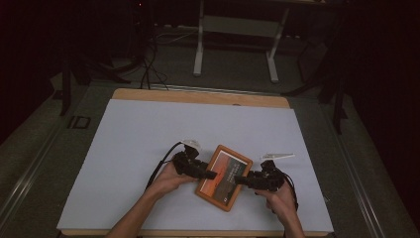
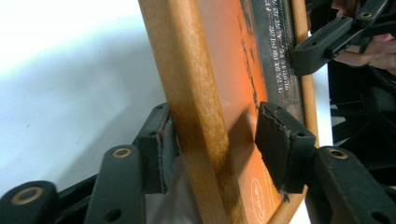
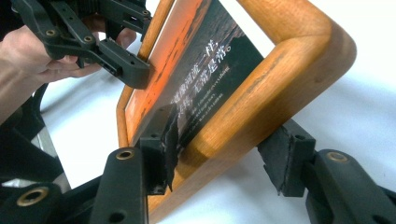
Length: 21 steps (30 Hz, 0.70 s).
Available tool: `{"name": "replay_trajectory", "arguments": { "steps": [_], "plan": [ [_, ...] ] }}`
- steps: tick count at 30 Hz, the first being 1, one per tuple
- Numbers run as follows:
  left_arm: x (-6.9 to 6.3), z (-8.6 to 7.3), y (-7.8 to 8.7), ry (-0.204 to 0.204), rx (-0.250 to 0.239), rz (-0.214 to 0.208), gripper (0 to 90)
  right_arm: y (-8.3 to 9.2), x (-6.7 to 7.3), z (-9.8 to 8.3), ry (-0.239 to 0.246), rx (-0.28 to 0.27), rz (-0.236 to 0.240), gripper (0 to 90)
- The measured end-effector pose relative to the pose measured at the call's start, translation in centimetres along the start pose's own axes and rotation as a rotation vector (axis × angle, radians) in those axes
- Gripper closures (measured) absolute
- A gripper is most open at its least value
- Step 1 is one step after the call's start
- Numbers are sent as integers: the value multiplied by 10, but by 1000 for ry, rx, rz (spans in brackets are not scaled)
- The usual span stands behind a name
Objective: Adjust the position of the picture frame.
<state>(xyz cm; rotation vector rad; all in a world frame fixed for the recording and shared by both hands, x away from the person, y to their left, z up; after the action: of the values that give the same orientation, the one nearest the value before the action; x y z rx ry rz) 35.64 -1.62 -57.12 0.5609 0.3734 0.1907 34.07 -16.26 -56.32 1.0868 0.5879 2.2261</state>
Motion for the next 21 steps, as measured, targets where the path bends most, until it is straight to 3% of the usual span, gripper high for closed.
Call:
{"name": "replay_trajectory", "arguments": {
  "steps": [9, 14, 18, 21],
  "plan": [
    [-17, -6, 26, 7, -60, 29, 638, 4, 25, 10, 93, 14, 50, 572],
    [-25, -8, 36, -16, -69, 54, 671, 7, 37, 17, 125, 0, 93, 601],
    [-27, -9, 38, -23, -69, 65, 680, 8, 42, 22, 113, -15, 127, 604],
    [-26, -9, 40, -15, -70, 76, 680, 7, 44, 25, 121, -18, 125, 601]
  ]
}}
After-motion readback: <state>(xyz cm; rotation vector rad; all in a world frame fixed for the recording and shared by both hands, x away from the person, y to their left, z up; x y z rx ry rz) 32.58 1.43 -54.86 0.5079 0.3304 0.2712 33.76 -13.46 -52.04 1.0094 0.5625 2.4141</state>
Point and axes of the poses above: each handheld gripper's, and its own axes: y roughly backward along the jaws, z roughly out of its top, x roughly to its left, the point moved 10 cm from there along -y, roughly forward along the jaws, and after that the axes turned 11 degrees about -y, right-handed, at the moved point
